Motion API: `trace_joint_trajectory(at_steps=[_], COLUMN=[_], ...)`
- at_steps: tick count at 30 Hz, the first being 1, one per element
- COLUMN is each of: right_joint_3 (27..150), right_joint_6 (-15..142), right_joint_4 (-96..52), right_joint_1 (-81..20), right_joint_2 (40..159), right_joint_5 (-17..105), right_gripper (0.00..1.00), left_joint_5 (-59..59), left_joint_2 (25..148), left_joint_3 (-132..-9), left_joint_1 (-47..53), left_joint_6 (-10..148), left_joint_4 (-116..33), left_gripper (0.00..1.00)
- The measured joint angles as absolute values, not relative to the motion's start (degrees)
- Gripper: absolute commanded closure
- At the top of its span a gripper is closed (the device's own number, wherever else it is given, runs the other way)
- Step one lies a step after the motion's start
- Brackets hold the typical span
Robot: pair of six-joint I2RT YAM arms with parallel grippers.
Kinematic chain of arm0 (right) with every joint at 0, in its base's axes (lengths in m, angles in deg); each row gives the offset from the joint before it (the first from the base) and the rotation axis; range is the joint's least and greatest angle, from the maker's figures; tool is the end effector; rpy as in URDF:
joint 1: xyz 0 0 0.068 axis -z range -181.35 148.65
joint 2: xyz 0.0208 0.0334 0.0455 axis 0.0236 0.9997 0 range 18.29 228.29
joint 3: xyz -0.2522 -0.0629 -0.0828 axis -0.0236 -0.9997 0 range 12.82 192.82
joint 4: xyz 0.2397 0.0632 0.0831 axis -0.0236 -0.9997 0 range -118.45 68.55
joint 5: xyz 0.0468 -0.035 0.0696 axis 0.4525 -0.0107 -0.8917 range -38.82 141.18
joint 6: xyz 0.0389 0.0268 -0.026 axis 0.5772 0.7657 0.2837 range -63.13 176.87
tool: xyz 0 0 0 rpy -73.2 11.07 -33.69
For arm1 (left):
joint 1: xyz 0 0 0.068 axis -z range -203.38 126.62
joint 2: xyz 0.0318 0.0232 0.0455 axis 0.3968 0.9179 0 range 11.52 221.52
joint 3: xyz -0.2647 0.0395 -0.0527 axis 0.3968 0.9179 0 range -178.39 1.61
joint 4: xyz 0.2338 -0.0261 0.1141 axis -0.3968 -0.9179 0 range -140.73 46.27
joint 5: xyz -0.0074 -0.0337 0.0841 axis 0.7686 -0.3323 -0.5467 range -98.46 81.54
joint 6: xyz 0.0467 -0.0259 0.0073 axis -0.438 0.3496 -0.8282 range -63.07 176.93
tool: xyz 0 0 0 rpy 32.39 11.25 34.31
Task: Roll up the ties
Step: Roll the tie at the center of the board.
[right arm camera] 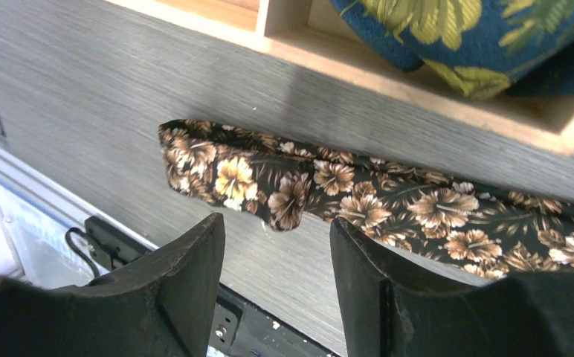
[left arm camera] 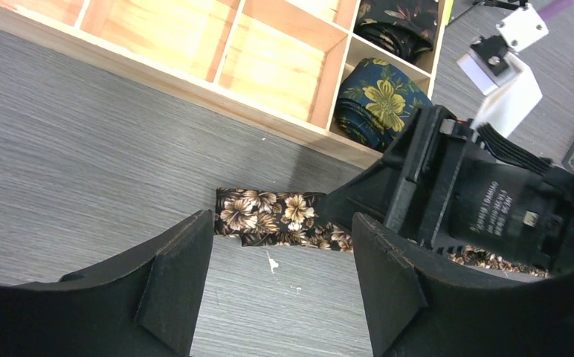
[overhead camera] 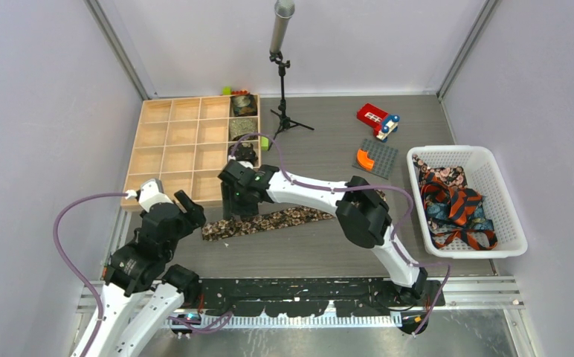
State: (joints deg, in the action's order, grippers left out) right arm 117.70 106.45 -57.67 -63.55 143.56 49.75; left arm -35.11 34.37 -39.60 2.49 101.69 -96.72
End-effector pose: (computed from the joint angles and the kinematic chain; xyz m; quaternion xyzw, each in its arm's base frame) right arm 0.2247 0.4279 0.2084 -0.1088 0.9516 0.2445 0.1512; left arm 0.0766 -0.0194 0.2900 -0.2470 0.8324 -0.0948 0.4869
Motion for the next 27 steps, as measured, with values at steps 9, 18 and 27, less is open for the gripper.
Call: trace_joint_trajectory(at_steps=[9, 18, 27], right_joint_3=[124.8, 125.8, 124.1], right_joint_6=[106.2, 106.3, 107.7], right_joint_4=[-63.0, -64.1, -56.9], right_joint_1=[-63.5, -63.5, -63.5], right_joint_2=[148.9, 150.6, 150.4], right_joint_5=[48.0, 46.8, 42.8], right_gripper=[0.55, 0.84, 1.00], left_joint_5=[-35.0, -34.8, -35.5], left_joint_2=[33.8, 33.5, 32.3], left_joint_3=[-40.7, -40.7, -40.7], left_joint_1=[2.5, 2.5, 2.5], left_joint_6=[99.3, 98.4, 98.8], left_joint_4=[-98.3, -98.3, -98.6], left_gripper=[0.31, 0.28, 0.25])
